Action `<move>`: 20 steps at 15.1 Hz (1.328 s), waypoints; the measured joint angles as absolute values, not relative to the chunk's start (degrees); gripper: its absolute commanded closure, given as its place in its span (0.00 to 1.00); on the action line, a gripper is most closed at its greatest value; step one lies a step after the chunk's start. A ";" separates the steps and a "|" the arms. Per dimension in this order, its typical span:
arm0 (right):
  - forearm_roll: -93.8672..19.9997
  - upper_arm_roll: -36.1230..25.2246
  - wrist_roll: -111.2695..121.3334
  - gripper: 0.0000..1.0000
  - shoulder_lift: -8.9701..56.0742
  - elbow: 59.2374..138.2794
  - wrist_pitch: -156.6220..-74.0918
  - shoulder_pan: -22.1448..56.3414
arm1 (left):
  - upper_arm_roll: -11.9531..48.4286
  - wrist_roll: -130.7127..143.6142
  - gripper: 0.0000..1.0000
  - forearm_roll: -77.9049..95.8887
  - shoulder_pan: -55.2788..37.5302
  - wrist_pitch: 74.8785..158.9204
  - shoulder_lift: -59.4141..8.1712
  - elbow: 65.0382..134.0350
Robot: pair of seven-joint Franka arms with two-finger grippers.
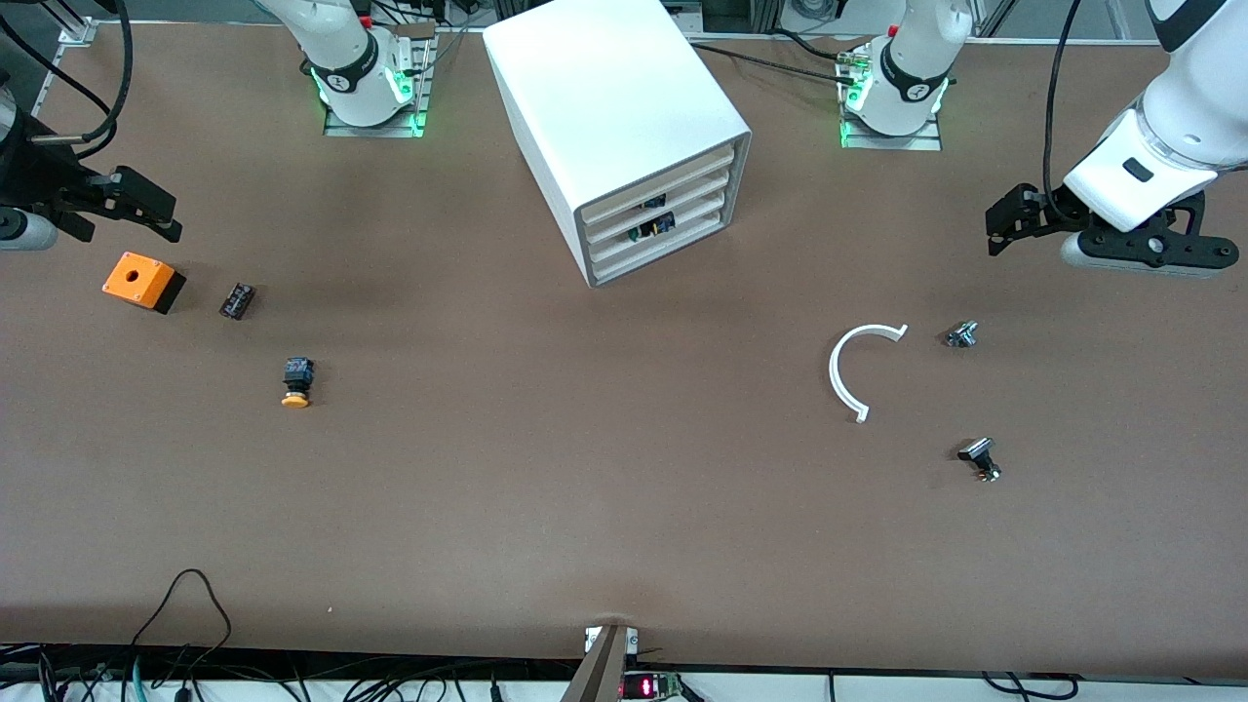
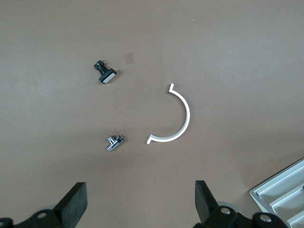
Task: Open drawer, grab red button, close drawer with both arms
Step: 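Move the right gripper over the table while the left gripper approaches the cabinet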
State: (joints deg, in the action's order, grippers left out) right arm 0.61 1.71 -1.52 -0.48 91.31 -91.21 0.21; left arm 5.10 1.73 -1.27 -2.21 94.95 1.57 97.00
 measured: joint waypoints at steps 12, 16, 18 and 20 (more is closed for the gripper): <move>0.62 1.91 -2.03 0.01 -0.08 91.38 -90.34 0.24 | 5.11 1.73 0.00 -1.27 -2.21 94.95 1.57 97.00; 0.62 1.98 -2.02 0.01 2.01 91.77 -89.72 0.25 | 5.15 1.73 0.00 -1.27 -2.21 94.95 1.57 97.00; 0.61 2.09 -2.00 0.01 4.32 92.06 -89.84 0.42 | 5.15 1.73 0.00 -1.27 -2.21 94.95 1.57 97.00; 0.56 2.17 -2.02 0.01 6.97 92.19 -90.76 0.87 | 5.17 1.73 0.00 -1.27 -2.21 94.52 1.51 97.00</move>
State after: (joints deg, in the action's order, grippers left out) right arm 0.56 2.17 -2.02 6.97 92.19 -90.76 0.87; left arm 5.17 1.73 -1.27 -2.21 94.52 1.51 97.00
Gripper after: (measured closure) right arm 0.004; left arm 0.000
